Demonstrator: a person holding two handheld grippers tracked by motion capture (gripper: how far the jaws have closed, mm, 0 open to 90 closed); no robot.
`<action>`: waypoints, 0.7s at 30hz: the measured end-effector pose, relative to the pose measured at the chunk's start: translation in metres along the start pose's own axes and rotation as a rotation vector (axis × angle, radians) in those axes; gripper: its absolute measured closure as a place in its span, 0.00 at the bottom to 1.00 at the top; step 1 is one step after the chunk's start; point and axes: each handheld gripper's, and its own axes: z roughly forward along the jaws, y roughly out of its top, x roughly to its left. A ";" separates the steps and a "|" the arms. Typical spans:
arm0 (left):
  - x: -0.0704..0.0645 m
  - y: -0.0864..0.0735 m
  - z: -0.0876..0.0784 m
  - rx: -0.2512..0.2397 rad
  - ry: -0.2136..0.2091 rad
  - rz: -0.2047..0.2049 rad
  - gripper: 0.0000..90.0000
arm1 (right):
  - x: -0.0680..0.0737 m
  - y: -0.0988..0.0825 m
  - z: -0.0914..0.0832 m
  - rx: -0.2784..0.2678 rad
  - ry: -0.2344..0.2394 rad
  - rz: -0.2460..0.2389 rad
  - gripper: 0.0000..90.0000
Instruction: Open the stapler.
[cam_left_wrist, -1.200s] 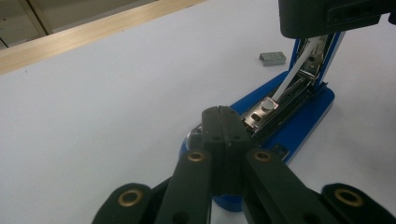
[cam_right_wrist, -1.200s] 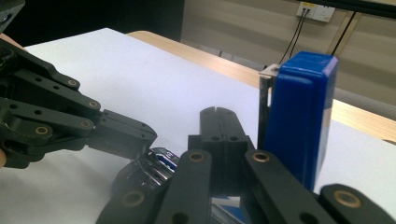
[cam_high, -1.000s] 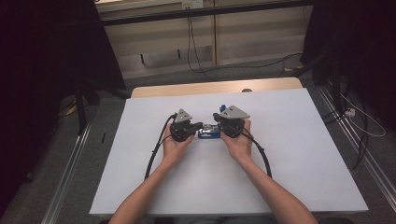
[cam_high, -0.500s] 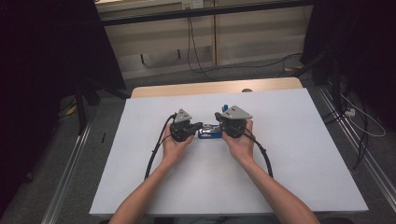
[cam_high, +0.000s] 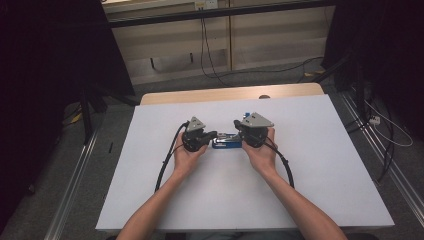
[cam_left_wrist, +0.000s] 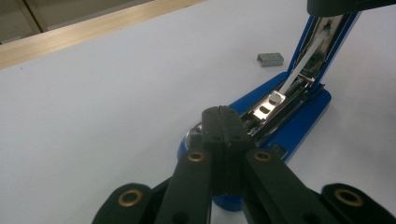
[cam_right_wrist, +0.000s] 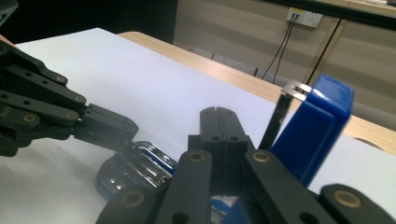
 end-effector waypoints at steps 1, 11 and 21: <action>0.000 0.000 0.000 0.004 -0.001 -0.001 1.00 | -0.002 0.000 -0.001 0.001 0.003 0.003 1.00; 0.000 0.000 0.000 0.001 -0.001 -0.002 1.00 | -0.015 -0.008 -0.011 0.009 -0.014 0.022 1.00; 0.000 0.000 0.000 -0.001 -0.007 -0.011 1.00 | -0.021 -0.013 -0.014 0.021 -0.023 0.027 1.00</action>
